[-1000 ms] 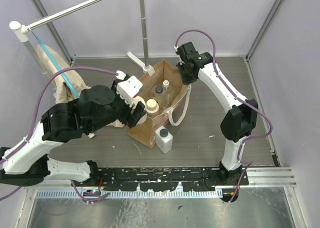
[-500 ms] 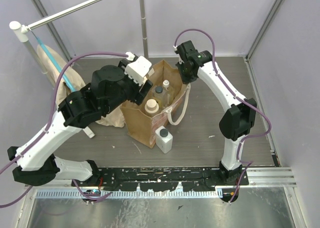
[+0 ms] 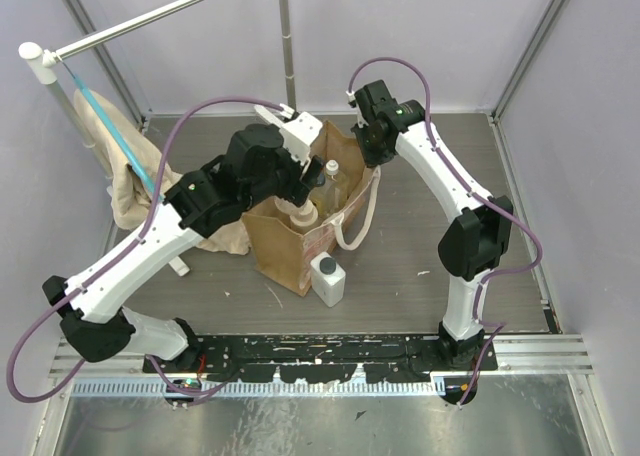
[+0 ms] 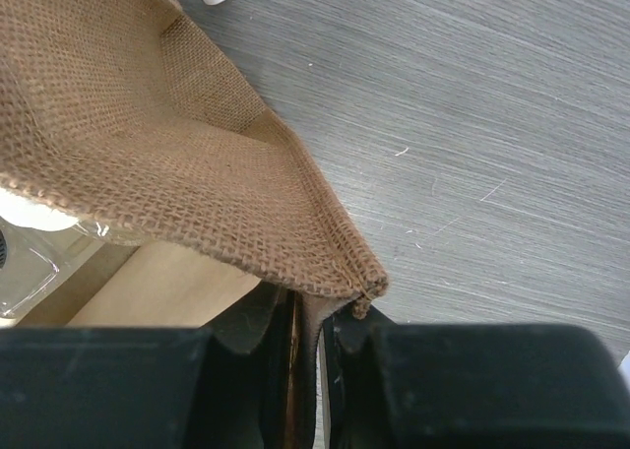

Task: Place the personal care products into the canvas bag

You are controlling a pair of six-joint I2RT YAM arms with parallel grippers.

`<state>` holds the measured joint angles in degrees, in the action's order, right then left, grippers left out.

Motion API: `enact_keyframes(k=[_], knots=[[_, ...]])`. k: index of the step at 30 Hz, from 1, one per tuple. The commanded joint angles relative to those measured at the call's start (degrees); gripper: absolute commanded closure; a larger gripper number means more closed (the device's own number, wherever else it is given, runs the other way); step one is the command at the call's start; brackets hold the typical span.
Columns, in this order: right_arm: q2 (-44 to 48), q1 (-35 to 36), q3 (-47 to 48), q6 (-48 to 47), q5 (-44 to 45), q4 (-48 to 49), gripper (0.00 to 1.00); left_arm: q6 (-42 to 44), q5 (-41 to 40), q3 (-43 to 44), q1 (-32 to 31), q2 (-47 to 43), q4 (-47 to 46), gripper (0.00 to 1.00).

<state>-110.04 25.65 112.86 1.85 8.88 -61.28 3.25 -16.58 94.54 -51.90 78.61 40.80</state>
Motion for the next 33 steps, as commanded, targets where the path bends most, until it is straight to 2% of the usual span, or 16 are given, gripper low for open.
enact_keyframes(k=[1, 7, 19, 24, 33], knots=[[-0.7, -0.2, 2.0, -1.6, -0.6, -0.7, 0.81, -5.4, 1.7, -3.9, 0.2, -2.8, -8.0, 1.0], [-0.9, -0.2, 3.0, -1.3, -0.7, -1.7, 0.81, -9.6, 1.2, -11.2, 0.2, -5.4, -5.9, 1.0], [-0.2, -0.2, 2.3, -1.2, -0.6, -1.9, 0.81, -13.0, -1.0, -17.6, 0.4, -12.5, 0.8, 1.0], [-0.2, -0.2, 2.2, -1.2, -0.8, -1.9, 0.81, -12.6, 2.0, -20.8, 1.7, -10.7, -2.3, 1.0], [0.9, -0.3, 0.9, -1.0, -0.4, -2.1, 0.81, -8.5, 7.3, -19.0, 4.9, -3.7, -3.3, 1.0]])
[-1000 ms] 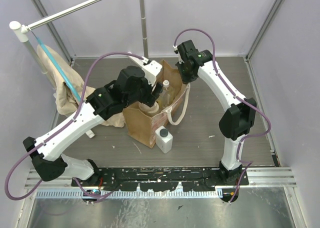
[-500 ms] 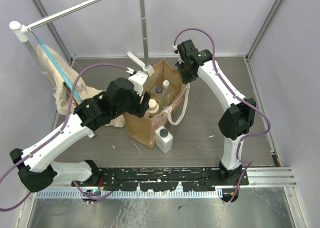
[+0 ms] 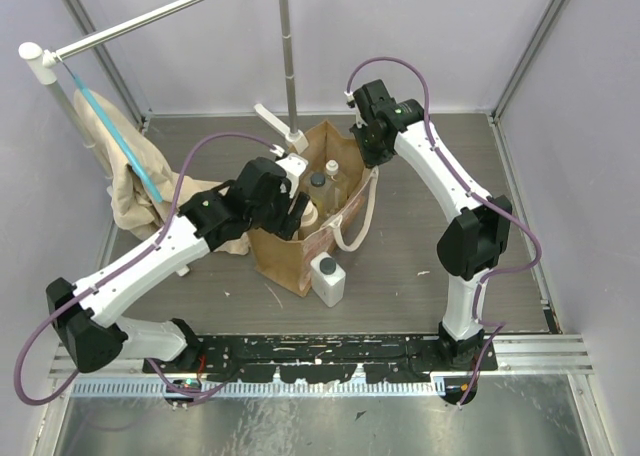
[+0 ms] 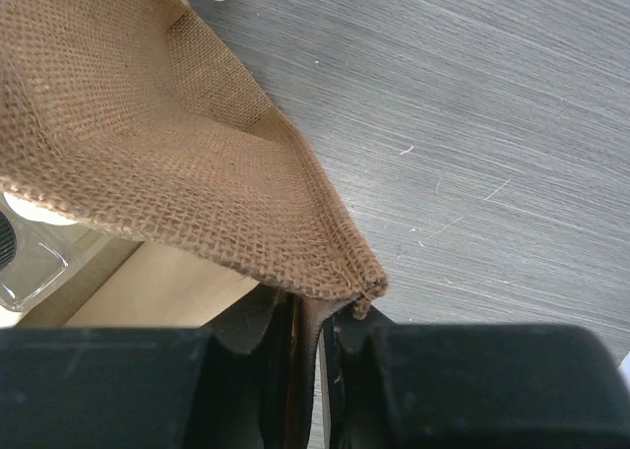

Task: Place the personal care products into the canvas bag

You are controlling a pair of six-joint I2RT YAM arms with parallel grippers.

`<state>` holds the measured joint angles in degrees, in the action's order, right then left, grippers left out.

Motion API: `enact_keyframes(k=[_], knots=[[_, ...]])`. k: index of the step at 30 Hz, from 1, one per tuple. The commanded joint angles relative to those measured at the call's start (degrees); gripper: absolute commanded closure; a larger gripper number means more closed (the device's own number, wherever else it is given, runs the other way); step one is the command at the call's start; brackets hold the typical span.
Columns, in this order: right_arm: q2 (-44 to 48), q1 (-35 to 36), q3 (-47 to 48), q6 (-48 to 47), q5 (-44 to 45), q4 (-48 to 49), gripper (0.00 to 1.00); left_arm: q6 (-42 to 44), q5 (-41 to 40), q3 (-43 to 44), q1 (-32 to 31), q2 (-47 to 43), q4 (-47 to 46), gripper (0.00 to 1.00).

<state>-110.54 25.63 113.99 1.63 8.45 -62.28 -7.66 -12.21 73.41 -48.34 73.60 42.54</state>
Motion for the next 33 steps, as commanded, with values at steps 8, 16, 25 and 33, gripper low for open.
enact_keyframes(k=[8, 16, 25, 33], knots=[[1.6, -0.6, 0.9, -0.8, 0.0, -3.1, 0.8, 3.2, 5.0, -2.0, 3.5, 3.3, -4.3, 1.0], [1.4, -0.8, 1.3, -0.7, -0.7, -3.6, 0.8, 2.7, 7.4, -6.0, 4.2, 5.7, -6.1, 1.0], [0.8, -0.7, 1.4, -0.6, -1.2, -3.9, 0.8, 2.7, 9.2, -7.8, 4.2, 10.4, -8.2, 0.99], [0.0, -0.8, 1.6, -0.5, -1.5, -4.0, 0.8, 1.9, 9.3, -9.9, 4.2, 11.6, -9.3, 0.8]])
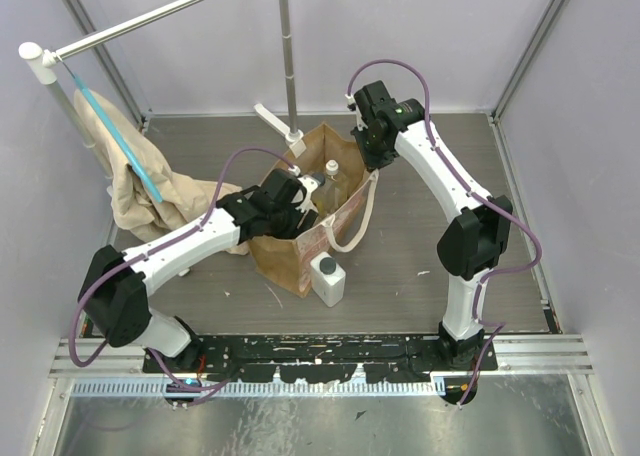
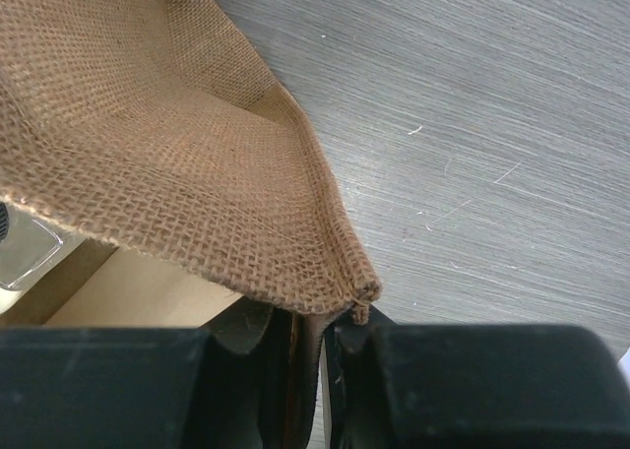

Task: Place the personal care products into the canvas bag

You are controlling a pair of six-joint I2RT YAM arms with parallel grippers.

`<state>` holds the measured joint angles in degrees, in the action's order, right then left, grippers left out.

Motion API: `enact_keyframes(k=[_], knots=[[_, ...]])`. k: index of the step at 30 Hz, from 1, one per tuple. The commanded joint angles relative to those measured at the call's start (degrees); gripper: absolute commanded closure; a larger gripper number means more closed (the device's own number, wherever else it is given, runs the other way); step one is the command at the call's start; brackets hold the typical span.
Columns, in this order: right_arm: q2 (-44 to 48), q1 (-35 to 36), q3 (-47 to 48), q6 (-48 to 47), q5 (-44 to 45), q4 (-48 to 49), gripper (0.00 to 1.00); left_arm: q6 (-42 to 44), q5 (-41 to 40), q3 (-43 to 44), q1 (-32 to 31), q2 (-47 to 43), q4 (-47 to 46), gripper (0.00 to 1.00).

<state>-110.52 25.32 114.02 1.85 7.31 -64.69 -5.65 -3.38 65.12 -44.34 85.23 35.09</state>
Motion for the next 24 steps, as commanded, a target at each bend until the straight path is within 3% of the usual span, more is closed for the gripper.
enact_keyframes(k=[1, 6, 12, 24], knots=[[-0.2, -0.4, 1.7, -0.7, -0.5, -1.6, 0.8, -0.3, 0.5, -1.8, 0.1, -0.2, -1.9, 0.74], [-1.4, -0.4, 2.7, -0.8, -1.2, -2.1, 0.78, -0.9, 0.0, -0.5, 0.2, -2.4, -1.4, 0.37], [-2.2, -0.4, 3.1, -1.0, -2.0, -2.1, 0.7, -1.2, -1.9, 3.1, 0.1, -6.2, 0.0, 0.04], [-2.4, -0.4, 3.4, -1.2, -2.9, -1.5, 0.39, -0.4, -12.1, 14.8, 0.2, -15.7, 2.4, 0.02]])
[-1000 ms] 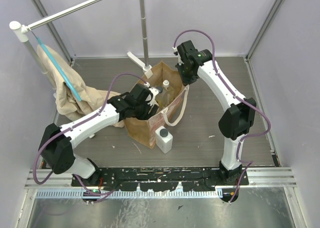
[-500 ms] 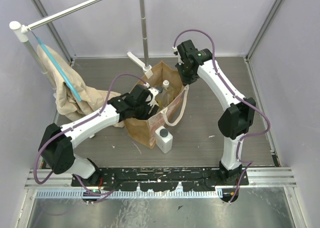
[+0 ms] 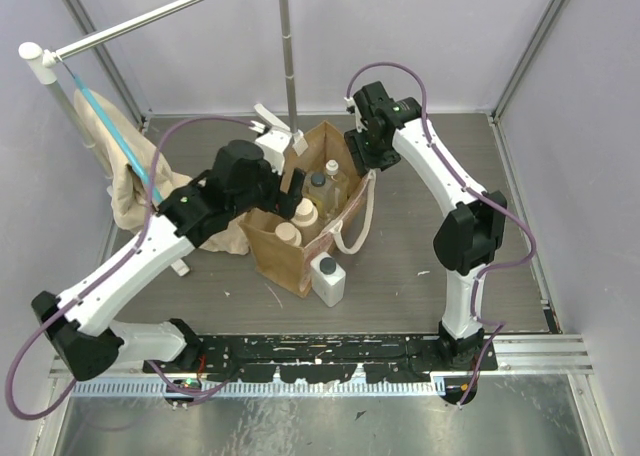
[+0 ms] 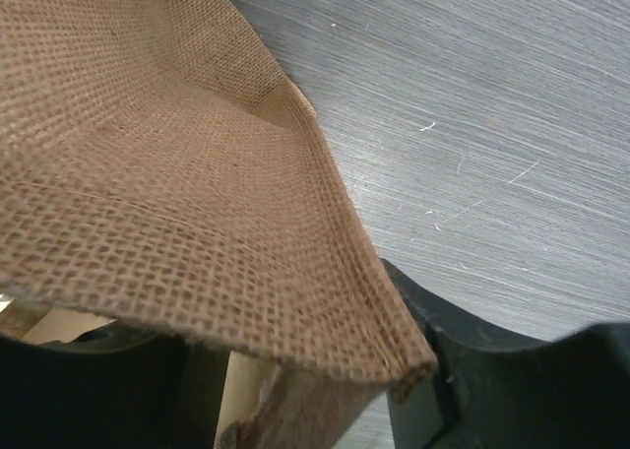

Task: Place the personal care products into the canvas bag

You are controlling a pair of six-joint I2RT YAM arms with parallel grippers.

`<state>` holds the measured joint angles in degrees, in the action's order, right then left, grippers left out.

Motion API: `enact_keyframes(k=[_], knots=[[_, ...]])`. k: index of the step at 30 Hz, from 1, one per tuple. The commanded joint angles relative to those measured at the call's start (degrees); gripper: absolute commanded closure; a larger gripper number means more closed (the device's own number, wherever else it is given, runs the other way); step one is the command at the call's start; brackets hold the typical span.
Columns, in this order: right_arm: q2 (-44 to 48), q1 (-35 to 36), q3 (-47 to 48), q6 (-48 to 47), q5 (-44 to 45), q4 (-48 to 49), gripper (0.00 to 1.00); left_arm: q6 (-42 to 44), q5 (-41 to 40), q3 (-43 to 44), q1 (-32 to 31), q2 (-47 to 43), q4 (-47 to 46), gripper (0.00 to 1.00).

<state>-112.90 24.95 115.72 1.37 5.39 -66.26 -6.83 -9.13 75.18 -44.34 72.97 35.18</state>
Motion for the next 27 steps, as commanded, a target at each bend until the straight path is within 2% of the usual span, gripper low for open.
enact_keyframes(k=[1, 5, 8, 17, 18, 21, 23, 25, 27], knots=[[0.0, 0.0, 1.9, -0.7, -1.1, 0.2, 0.38, 1.4, -7.9, 5.1, 0.2, -3.9, 3.1, 0.02], [0.2, -0.1, 3.3, -0.5, -1.7, 0.3, 0.34, 3.0, -12.8, 3.0, 0.4, -4.9, 5.2, 0.02], [0.9, 0.1, 4.0, -0.3, -2.7, 0.8, 0.31, 2.2, -12.9, 0.1, 0.8, -4.0, 6.7, 0.02], [7.3, 2.0, 2.8, -2.0, -3.6, 3.0, 0.3, -0.9, -8.6, -12.2, 3.7, -3.9, -2.5, 0.01], [8.5, 2.6, 2.1, -2.5, -2.8, 3.4, 0.3, -0.9, -7.9, -12.9, 4.3, -3.9, -3.0, 0.07], [14.0, 4.7, -2.0, -4.0, -0.7, 6.1, 0.3, -1.0, -5.8, -13.3, 5.6, -3.8, -4.0, 0.46], [18.7, 5.6, -6.0, -4.3, -0.3, 8.6, 0.27, -0.9, -5.0, -13.1, 6.0, -4.0, -4.1, 0.65], [23.8, 6.0, -10.3, -4.3, -1.0, 10.8, 0.23, -0.7, -4.3, -12.7, 6.1, -3.9, -4.2, 0.76], [28.7, 6.4, -14.8, -4.3, -1.7, 11.7, 0.21, -0.4, -3.8, -12.6, 6.2, -3.8, -4.3, 0.79]])
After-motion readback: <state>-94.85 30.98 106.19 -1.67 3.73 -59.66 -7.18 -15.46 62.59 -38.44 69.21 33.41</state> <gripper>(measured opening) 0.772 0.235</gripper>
